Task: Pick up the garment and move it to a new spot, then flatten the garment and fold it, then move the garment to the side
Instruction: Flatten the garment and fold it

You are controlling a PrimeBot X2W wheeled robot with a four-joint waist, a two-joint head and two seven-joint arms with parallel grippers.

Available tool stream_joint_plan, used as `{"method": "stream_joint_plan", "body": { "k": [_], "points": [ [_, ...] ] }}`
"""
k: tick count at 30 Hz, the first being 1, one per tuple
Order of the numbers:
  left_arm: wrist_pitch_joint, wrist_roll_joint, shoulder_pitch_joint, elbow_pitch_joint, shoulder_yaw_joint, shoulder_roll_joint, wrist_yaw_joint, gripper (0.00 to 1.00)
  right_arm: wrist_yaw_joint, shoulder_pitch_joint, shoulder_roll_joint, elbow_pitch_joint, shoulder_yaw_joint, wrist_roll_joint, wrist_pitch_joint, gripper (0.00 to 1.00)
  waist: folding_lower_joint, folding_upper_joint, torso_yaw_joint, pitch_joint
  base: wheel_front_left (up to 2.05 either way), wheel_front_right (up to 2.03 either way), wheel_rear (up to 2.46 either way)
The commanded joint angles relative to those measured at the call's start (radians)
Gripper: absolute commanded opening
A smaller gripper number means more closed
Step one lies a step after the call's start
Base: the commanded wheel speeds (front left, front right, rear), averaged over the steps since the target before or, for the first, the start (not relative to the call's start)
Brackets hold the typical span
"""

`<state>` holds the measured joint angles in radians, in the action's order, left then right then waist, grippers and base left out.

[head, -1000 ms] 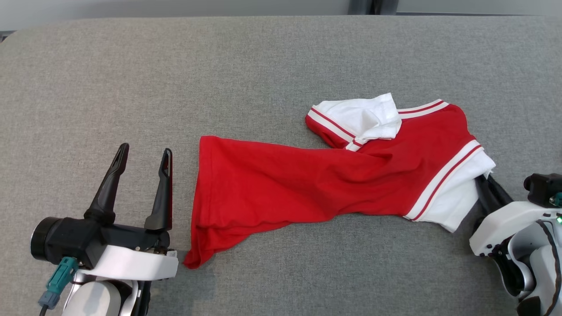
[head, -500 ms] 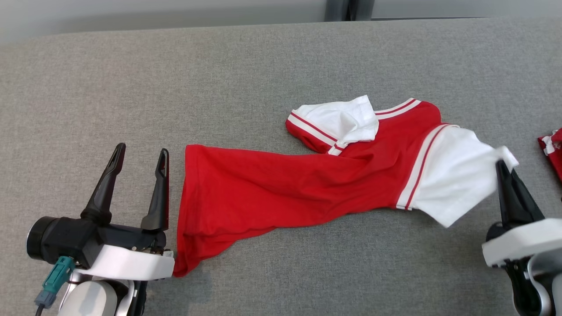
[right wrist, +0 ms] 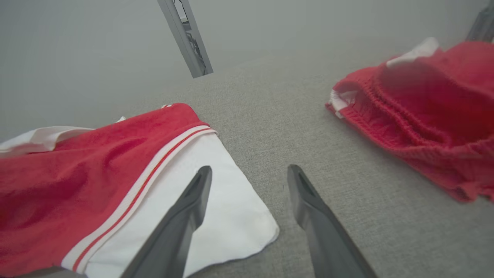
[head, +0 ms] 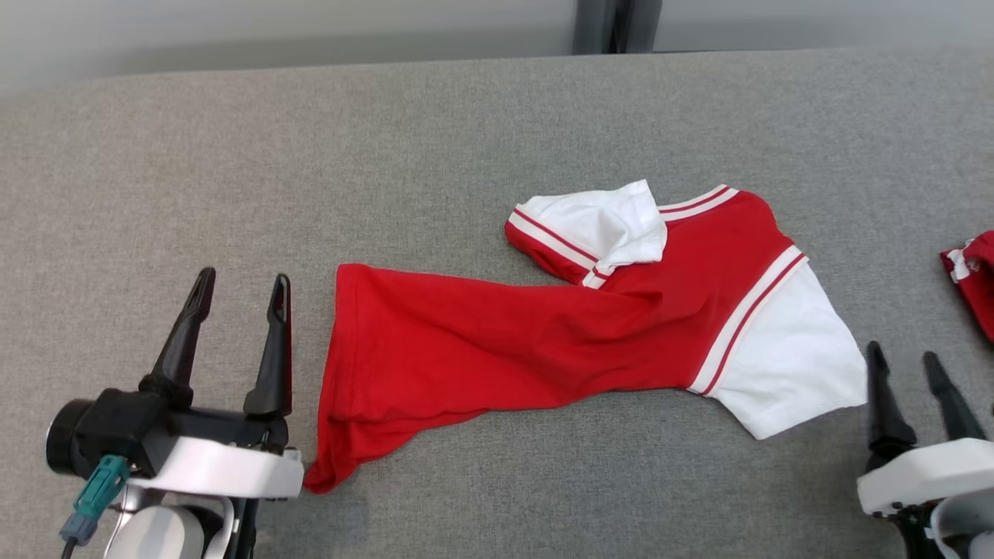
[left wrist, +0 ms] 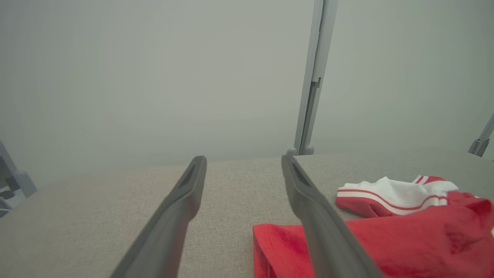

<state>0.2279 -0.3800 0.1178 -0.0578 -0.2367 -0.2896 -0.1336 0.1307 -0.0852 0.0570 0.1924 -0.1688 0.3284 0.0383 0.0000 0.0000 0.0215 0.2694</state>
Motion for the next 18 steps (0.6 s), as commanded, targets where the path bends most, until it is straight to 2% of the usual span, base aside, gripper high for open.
{"method": "stream_joint_plan", "body": {
  "k": [1, 5, 8, 13, 18],
  "points": [
    [-0.002, -0.007, -0.014, 0.000, 0.007, 0.000, -0.007, 1.00, 0.000, 0.007, 0.007, -0.015, -0.018, -0.023, 0.018, 1.00, 0.0000, 0.0000, -0.003, -0.011, 0.00, 0.00, 0.00],
    [-0.004, -0.017, -0.035, -0.008, 0.016, -0.001, -0.021, 1.00, 0.000, -0.004, 0.006, -0.095, -0.047, -0.091, 0.068, 1.00, 0.0000, 0.0000, -0.008, -0.037, 0.00, 0.00, 0.00],
    [-0.003, -0.013, -0.054, -0.012, 0.019, -0.007, -0.031, 1.00, 0.000, -0.012, 0.009, -0.200, -0.030, -0.147, 0.092, 1.00, 0.0000, 0.0000, -0.006, -0.070, 0.00, 0.00, 0.00],
    [-0.004, -0.011, -0.075, -0.013, 0.022, -0.022, -0.033, 1.00, 0.000, 0.012, 0.014, -0.301, 0.024, -0.190, 0.057, 1.00, 0.0000, 0.0000, 0.003, -0.112, 0.00, 0.00, 0.00],
    [-0.002, -0.014, -0.101, -0.004, 0.026, -0.039, -0.026, 1.00, 0.000, 0.055, 0.010, -0.337, 0.059, -0.204, 0.018, 1.00, 0.0000, 0.0000, 0.009, -0.149, 0.00, 0.00, 0.00]
  ]
}}
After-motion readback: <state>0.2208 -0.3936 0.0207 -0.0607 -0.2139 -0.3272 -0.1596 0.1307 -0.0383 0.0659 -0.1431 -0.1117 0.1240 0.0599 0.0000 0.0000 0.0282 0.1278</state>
